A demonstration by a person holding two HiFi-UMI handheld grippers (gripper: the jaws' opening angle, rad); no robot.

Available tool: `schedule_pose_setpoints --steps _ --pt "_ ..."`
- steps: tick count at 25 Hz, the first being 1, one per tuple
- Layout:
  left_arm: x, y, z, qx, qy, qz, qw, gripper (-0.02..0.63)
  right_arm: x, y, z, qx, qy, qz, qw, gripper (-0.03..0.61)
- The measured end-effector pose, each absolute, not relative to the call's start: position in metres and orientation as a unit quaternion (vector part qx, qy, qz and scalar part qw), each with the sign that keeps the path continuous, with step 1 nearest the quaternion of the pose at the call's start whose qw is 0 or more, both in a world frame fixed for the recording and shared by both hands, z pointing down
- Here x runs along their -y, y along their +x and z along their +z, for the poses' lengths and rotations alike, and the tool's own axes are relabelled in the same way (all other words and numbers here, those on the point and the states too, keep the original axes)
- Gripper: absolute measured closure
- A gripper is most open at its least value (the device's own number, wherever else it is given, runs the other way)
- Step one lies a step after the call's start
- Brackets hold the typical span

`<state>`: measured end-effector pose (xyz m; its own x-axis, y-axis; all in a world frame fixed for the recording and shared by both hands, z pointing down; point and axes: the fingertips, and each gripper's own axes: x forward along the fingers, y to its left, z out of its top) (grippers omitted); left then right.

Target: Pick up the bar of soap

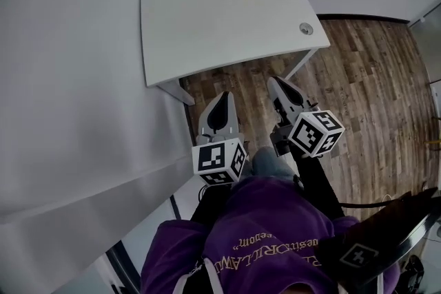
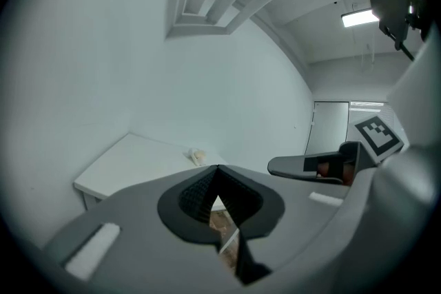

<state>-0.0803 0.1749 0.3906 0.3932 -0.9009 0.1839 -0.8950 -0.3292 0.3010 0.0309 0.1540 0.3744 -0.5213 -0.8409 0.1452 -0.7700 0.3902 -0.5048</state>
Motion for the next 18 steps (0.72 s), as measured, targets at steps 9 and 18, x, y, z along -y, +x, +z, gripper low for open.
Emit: schedule_pose_setpoints --steps 9,18 --pt "-0.147 -0.083 0.399 0.554 0.811 -0.008 0.188 0.609 -0.126 0.029 0.382 -0.831 -0.483 -0.270 0.057 0.569" --pt "-0.089 -0.060 0.406 0.559 0.805 -0.014 0.198 0.609 -0.065 0.048 0.390 -0.838 -0.471 -0.272 0.049 0.569"
